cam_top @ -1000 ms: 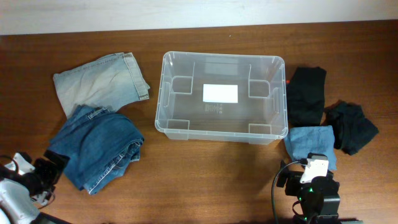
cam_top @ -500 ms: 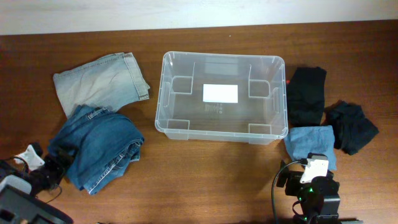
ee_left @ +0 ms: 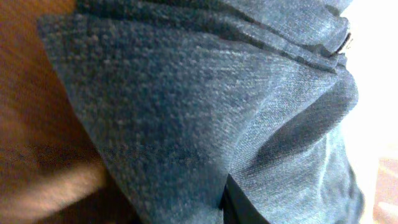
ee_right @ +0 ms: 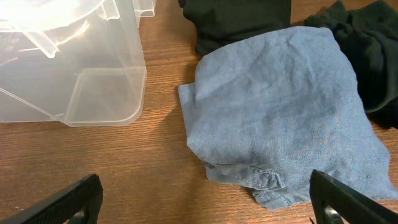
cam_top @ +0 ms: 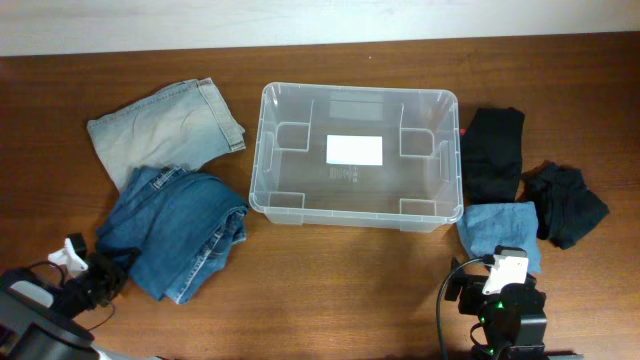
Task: Pack container
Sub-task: 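Reach the left gripper to the dark-blue jeans and grasp them, then lift the dark-blue jeans with the left gripper and drop into bin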
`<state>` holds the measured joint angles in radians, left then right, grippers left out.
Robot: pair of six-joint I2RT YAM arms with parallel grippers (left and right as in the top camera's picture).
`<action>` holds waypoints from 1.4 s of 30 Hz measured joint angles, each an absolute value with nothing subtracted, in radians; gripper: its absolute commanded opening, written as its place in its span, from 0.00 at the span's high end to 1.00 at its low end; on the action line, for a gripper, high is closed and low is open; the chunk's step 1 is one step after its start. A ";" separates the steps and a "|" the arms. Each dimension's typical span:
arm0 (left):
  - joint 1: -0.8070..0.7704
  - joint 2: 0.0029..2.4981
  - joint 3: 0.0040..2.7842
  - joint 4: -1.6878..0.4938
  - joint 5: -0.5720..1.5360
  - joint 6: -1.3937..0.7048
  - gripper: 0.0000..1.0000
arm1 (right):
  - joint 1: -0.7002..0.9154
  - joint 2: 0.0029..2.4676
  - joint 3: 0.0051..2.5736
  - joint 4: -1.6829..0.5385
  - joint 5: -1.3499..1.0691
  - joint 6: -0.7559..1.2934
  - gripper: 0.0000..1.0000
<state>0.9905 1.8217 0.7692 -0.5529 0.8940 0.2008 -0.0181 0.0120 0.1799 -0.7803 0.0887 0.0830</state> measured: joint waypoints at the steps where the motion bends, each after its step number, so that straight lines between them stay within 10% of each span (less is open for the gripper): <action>1: 0.989 1.808 0.778 -0.616 0.883 0.202 1.00 | -0.018 0.012 0.180 -0.781 0.089 0.082 0.02; 20: 0.886 0.984 1.144 -0.862 0.838 0.001 1.00 | -0.018 0.012 0.180 -0.781 0.089 0.083 0.02; 42: -0.091 1.448 1.171 0.337 0.910 -0.548 1.00 | -0.018 0.012 0.180 -0.780 0.088 0.083 0.02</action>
<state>-0.0906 1.4483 1.1706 0.3370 0.9100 -0.5476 -0.0181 0.0120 0.1799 -0.7803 0.0879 0.0830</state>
